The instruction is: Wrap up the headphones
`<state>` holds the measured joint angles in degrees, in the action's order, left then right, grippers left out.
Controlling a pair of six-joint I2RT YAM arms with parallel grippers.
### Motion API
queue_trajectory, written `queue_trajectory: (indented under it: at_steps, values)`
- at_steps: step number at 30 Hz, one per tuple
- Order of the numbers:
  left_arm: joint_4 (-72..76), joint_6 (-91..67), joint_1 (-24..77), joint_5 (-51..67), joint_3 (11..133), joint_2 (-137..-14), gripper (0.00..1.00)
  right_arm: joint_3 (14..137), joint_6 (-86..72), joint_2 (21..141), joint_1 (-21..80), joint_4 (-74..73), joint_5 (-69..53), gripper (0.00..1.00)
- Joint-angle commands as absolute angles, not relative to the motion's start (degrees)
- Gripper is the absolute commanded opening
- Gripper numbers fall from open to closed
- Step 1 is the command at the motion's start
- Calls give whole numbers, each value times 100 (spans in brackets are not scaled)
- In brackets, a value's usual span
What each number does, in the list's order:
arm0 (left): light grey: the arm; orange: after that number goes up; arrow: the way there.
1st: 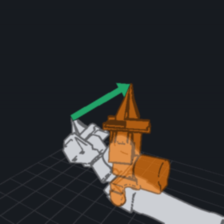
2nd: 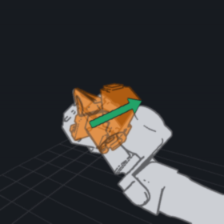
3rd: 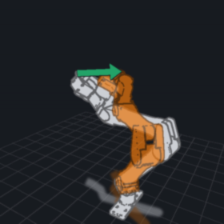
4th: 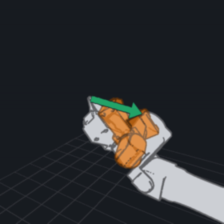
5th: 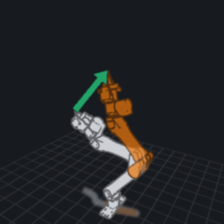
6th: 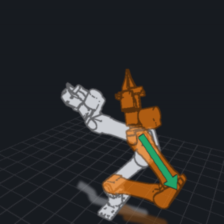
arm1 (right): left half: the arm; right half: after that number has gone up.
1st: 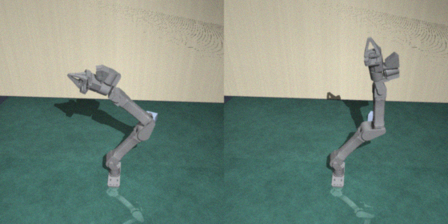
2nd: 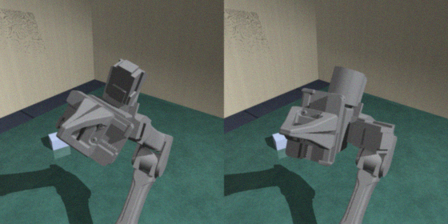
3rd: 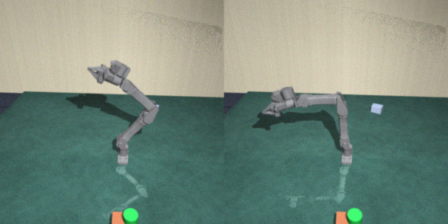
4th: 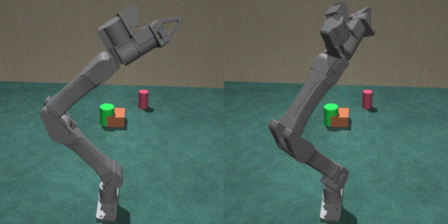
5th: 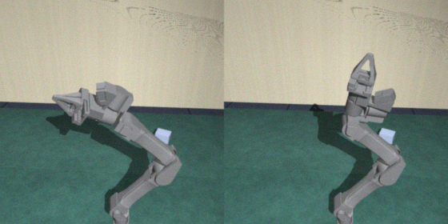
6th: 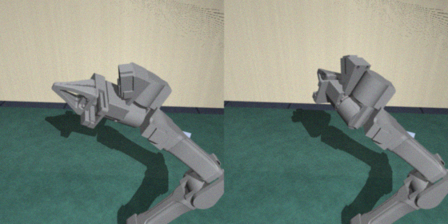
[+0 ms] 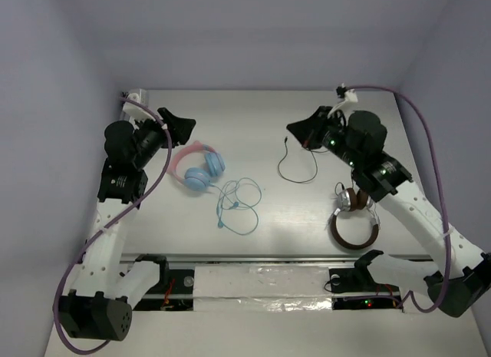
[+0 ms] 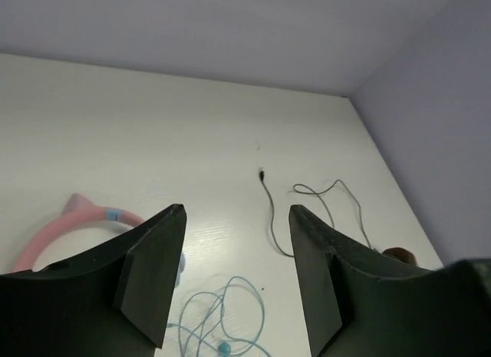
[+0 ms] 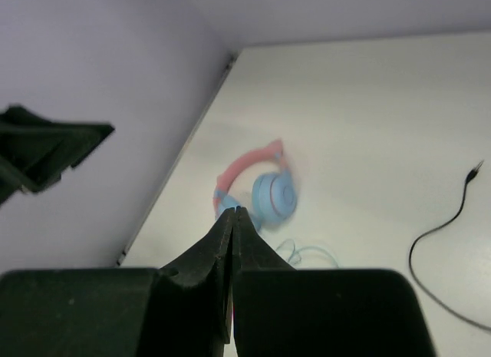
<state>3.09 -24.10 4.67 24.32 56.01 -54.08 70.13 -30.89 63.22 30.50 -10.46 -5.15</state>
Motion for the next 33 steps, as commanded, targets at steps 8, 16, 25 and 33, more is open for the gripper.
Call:
queue_trajectory:
  at_steps: [8,16,25,33]
  values:
    - [-1080,-1573,448,493,6222,-6327,0,5731,-2988,5670,3911,-950,694,0]
    - [-1713,-1406,448,-641,6187,-7338,16,5204,-3023,5168,3911,-659,483,0]
    - [-1600,-1310,448,-396,6266,-8568,46,5045,-2918,5019,3911,-563,326,4]
    - [-1582,-563,501,156,7600,-10043,55,4975,-2936,4949,3911,-501,228,38]
